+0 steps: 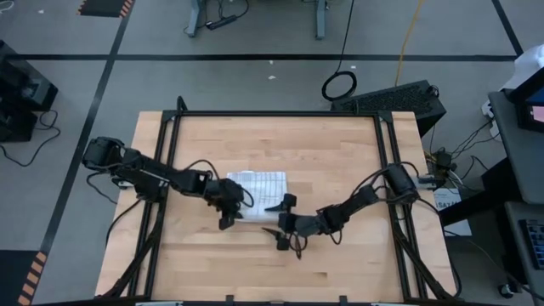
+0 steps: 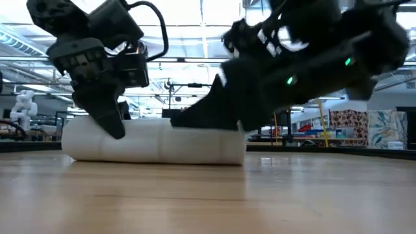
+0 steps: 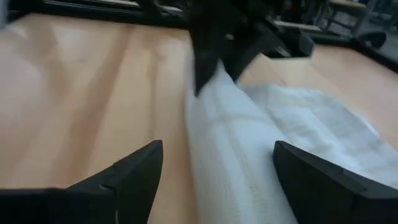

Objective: Roll towel
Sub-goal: Roll the white towel

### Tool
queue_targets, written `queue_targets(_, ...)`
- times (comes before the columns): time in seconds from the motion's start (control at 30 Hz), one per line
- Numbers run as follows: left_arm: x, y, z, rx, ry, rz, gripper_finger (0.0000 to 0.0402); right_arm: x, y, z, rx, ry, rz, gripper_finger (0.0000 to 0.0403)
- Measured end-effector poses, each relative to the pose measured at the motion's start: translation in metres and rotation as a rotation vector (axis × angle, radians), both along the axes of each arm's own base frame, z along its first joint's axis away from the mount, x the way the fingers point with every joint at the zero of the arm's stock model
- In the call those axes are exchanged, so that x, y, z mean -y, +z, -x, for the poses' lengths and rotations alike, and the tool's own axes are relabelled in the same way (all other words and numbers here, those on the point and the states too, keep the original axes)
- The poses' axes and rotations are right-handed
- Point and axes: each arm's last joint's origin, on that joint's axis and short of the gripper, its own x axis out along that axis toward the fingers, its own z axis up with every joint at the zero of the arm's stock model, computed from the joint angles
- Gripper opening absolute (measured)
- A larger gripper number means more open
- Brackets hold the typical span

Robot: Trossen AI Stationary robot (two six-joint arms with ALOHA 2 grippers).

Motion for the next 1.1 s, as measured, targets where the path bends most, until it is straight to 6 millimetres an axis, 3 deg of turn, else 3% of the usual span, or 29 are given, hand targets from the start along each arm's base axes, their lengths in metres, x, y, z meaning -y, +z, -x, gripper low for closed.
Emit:
queue_targets(0.37, -0.010, 0.001, 0.000, 0.002, -0.023, 0.016, 0.0079, 0.042, -0.030, -0.014, -0.033, -0.038, -0.224, 0.0297)
queue_targets(0.6, -0.015, 0.012, 0.008, 0.017, 0.014, -0.072, 0.0156, 0.050, -0.038, -0.016, -0.041, -0.052, -0.373, 0.0288)
queue_targets(0.87, -0.020, 0.050, 0.028, 0.145, 0.069, -0.169, 0.0241, 0.050, -0.037, -0.016, -0.007, -0.069, -0.464, 0.0203)
queue_targets(1.1, -0.001, 0.068, 0.037, 0.273, 0.016, -0.311, 0.0258, 0.050, -0.037, -0.016, 0.002, -0.083, -0.514, 0.0132)
